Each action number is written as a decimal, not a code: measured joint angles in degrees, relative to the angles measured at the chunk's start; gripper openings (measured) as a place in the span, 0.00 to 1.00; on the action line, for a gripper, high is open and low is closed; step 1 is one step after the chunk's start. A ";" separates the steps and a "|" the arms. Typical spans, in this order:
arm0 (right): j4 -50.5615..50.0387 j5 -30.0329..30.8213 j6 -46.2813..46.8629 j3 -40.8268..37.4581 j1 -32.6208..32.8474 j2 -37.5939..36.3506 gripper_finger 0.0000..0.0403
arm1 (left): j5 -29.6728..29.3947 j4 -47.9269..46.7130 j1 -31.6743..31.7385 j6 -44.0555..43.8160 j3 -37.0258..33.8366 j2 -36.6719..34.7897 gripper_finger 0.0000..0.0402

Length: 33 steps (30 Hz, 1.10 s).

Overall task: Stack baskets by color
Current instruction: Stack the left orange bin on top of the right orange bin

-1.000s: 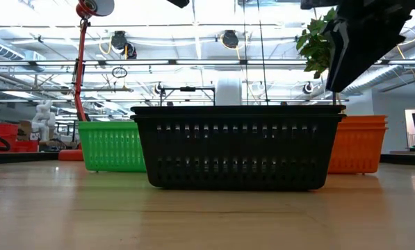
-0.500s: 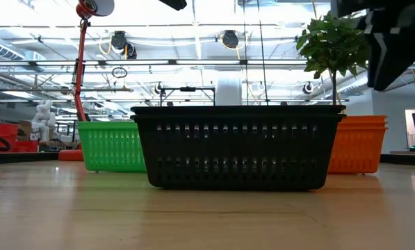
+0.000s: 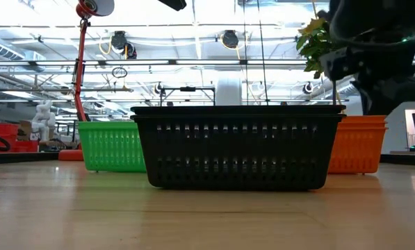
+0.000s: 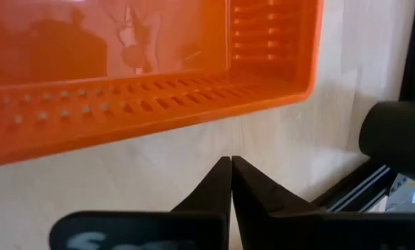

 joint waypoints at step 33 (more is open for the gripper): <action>7.33 1.34 -14.21 -0.25 -5.82 -3.28 0.00 | -0.02 -1.66 0.00 -1.02 0.00 0.00 0.61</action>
